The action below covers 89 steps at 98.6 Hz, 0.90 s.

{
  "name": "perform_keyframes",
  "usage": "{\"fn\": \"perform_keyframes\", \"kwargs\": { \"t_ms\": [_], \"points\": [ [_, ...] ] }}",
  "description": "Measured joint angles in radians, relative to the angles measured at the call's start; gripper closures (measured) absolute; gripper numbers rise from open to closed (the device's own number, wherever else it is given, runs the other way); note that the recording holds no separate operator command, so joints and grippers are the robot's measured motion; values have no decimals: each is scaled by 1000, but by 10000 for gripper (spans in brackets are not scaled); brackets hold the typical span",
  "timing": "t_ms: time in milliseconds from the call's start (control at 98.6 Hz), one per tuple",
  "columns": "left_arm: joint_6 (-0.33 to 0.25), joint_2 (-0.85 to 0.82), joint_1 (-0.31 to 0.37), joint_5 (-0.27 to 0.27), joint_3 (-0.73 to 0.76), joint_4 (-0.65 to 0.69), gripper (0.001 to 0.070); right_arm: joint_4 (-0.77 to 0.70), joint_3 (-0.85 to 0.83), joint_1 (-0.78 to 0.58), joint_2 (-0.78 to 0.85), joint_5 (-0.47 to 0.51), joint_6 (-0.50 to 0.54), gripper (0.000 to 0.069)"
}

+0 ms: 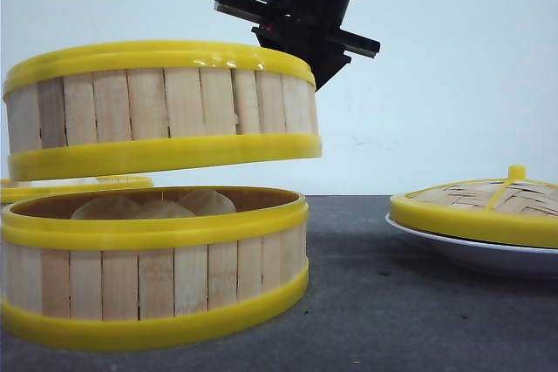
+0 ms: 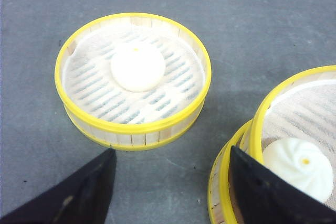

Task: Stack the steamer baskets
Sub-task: 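Lower the basket onto the nearest basket and open the right gripper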

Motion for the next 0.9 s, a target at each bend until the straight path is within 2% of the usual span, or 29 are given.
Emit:
{"fn": "perform_keyframes", "kwargs": {
  "t_ms": [558,903],
  "points": [
    [2,0,0,0,0,0,295,28,-3,2,50,-21,-9,663],
    [3,0,0,0,0,0,295,2,-10,2,77,24,-14,669]
  ]
}}
